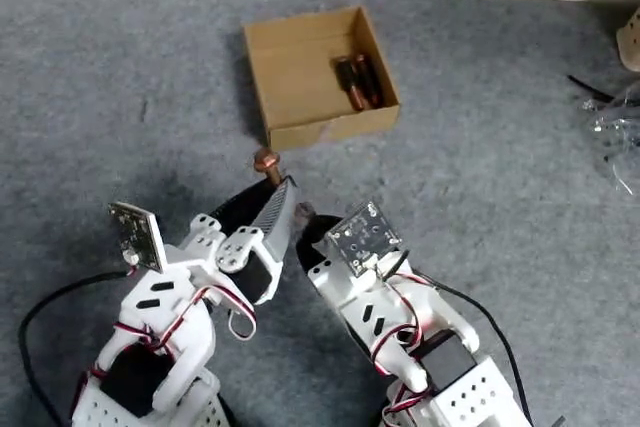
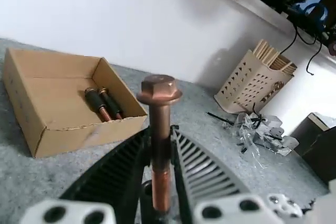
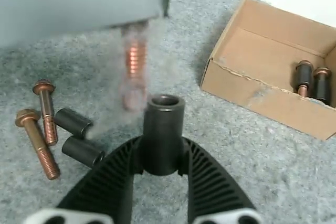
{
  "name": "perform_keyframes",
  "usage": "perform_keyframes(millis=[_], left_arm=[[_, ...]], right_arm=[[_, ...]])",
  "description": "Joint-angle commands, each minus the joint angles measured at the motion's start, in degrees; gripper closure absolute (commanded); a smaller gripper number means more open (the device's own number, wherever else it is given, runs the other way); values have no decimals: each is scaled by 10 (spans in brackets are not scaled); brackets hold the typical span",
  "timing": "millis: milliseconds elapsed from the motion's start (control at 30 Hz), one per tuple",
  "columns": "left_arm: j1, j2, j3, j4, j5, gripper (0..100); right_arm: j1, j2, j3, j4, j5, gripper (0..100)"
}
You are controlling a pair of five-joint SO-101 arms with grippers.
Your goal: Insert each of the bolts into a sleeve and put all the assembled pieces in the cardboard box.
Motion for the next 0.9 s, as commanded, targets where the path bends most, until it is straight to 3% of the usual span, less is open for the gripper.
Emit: perform_keyframes(millis=[0,267,633,867], left_arm=[[5,-8,-2,-20,4,996],[0,-8,67,-159,-1,996],[-18,-8,85,-159,2,996],[-13,-9,80,-118,4,996]], right_arm=[[-8,-7,-7,-22,8,995],[-8,-7,-7,-20,8,995],[-6,-7,-7,-20,10,995],[-4,-7,-7,-21,11,995]])
